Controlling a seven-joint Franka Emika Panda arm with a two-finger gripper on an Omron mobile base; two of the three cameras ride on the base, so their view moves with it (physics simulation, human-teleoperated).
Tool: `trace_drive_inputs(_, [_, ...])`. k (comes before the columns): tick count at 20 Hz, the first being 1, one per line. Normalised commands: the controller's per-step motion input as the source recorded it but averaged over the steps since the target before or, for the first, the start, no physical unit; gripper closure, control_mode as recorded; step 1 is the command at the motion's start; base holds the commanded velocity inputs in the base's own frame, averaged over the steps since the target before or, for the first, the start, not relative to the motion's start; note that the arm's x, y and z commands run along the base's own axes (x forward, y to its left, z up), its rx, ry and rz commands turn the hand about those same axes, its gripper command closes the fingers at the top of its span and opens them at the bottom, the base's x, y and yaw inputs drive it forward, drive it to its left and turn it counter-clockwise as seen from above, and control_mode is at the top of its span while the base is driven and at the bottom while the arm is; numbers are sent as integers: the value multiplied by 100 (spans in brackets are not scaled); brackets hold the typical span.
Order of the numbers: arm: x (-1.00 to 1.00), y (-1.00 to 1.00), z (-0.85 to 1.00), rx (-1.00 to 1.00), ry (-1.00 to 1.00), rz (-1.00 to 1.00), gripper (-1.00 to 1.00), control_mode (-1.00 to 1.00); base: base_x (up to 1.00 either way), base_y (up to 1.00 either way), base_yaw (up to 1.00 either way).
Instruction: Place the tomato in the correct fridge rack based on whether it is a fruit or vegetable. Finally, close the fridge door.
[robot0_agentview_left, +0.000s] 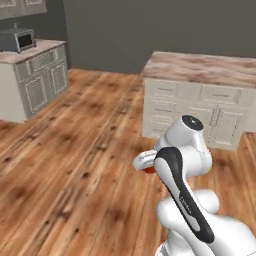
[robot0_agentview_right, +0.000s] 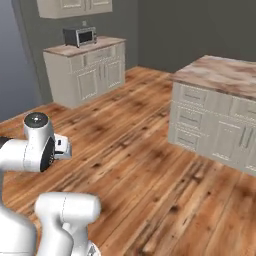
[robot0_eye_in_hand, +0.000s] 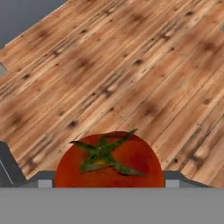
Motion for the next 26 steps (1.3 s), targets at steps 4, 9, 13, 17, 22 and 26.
trace_drive_inputs(4, [0,0,0,0,0,0,100,100,0,-11,-93])
trace_drive_inputs(9, [0,0,0,0,0,0,100,100,0,-10,-93])
trace_drive_inputs(13, [0,0,0,0,0,0,100,100,5,-6,-89])
trace_drive_inputs(17, [0,0,0,0,0,0,100,100,37,0,-79])
trace_drive_inputs(22, [0,0,0,0,0,0,100,100,54,0,-75])
trace_drive_inputs(26, [0,0,0,0,0,0,100,100,70,1,-71])
